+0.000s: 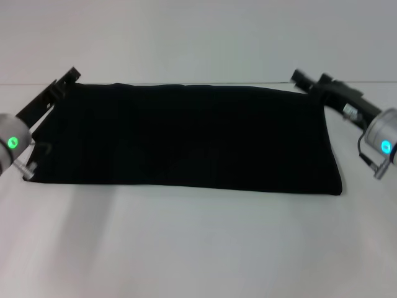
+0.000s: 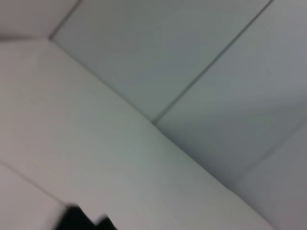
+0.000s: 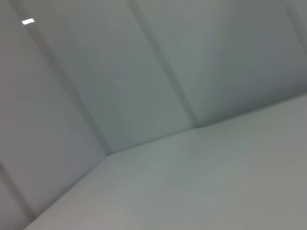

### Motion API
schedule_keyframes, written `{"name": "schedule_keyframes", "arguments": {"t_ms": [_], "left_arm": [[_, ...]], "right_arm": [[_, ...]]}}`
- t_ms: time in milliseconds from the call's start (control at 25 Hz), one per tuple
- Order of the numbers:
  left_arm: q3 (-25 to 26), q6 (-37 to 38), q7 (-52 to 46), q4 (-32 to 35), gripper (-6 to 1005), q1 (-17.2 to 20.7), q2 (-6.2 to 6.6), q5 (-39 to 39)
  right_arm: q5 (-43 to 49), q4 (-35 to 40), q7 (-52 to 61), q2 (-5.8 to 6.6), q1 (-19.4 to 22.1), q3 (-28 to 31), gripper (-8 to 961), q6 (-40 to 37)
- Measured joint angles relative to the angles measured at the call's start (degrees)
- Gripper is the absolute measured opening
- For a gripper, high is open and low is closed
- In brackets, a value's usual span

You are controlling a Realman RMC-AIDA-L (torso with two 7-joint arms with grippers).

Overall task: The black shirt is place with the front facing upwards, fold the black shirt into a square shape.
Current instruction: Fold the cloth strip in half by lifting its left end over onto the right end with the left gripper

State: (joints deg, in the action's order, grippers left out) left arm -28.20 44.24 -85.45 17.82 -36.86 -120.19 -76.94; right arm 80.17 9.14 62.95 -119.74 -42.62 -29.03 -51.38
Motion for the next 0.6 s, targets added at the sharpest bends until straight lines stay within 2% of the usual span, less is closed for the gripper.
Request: {"name": "schedule_keyframes", "arguments": {"t_ms": [120, 320, 440, 600], "left_arm": [[-7.9, 7.5, -11.3, 0.0, 670, 4.2, 2.67, 0.0], [-14.5, 18.7, -26.5, 0.7, 685, 11.2, 6.61, -0.9], [-14.6, 23.5, -34.3, 3.8, 685, 14.8, 7.5, -6.0], [-13.6, 25.6, -40.8, 7.6, 686, 17.8, 7.52, -13.3]], "right_arm": [[3.5, 3.1, 0.0, 0.0, 3.3, -6.8, 810, -8.3], [9.8, 8.1, -0.2, 0.08, 7.9, -16.1, 827, -17.2], [11.2, 9.7, -1.5, -0.02, 9.9, -18.5, 827, -18.3], [11.4, 9.9, -4.9, -0.09, 11.3, -20.1, 828, -18.8]]}}
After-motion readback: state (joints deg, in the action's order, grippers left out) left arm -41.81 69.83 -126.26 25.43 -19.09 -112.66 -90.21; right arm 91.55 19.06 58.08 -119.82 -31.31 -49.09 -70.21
